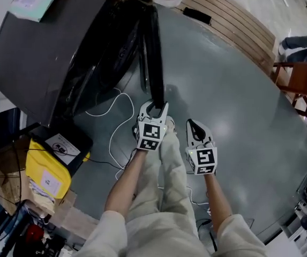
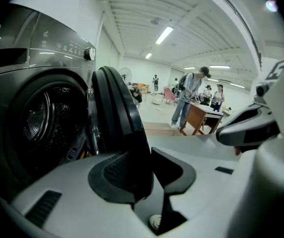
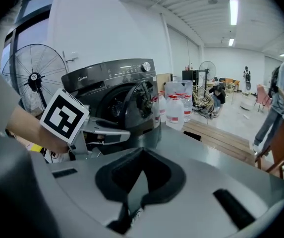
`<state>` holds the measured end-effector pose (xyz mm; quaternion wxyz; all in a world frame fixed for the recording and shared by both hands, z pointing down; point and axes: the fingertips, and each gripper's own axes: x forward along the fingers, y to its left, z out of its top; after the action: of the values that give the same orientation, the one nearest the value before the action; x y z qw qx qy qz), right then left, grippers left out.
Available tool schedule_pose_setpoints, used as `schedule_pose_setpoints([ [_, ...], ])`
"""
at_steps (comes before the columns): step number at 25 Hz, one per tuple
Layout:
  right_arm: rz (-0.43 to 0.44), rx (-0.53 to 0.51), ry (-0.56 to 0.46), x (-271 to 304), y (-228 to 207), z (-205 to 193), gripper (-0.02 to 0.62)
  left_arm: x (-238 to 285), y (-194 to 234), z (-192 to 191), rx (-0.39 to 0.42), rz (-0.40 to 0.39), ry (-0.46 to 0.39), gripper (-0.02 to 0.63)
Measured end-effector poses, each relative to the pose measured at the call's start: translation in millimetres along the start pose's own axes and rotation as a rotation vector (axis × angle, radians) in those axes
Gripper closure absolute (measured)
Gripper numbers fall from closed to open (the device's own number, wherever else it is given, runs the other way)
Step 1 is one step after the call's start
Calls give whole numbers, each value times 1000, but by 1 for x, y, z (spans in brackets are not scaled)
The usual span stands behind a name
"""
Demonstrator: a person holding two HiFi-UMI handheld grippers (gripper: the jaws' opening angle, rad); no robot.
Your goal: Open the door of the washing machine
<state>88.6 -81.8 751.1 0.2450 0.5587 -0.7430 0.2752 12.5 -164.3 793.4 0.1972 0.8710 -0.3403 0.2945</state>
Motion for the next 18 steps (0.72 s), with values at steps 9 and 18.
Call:
schedule_pose_setpoints([
  [9, -119, 88, -16, -31, -18, -18, 596, 14, -24, 7, 32, -58, -12, 480],
  [18, -190, 157, -40, -54, -46, -30, 597, 29, -52, 16, 60, -99, -5, 472],
])
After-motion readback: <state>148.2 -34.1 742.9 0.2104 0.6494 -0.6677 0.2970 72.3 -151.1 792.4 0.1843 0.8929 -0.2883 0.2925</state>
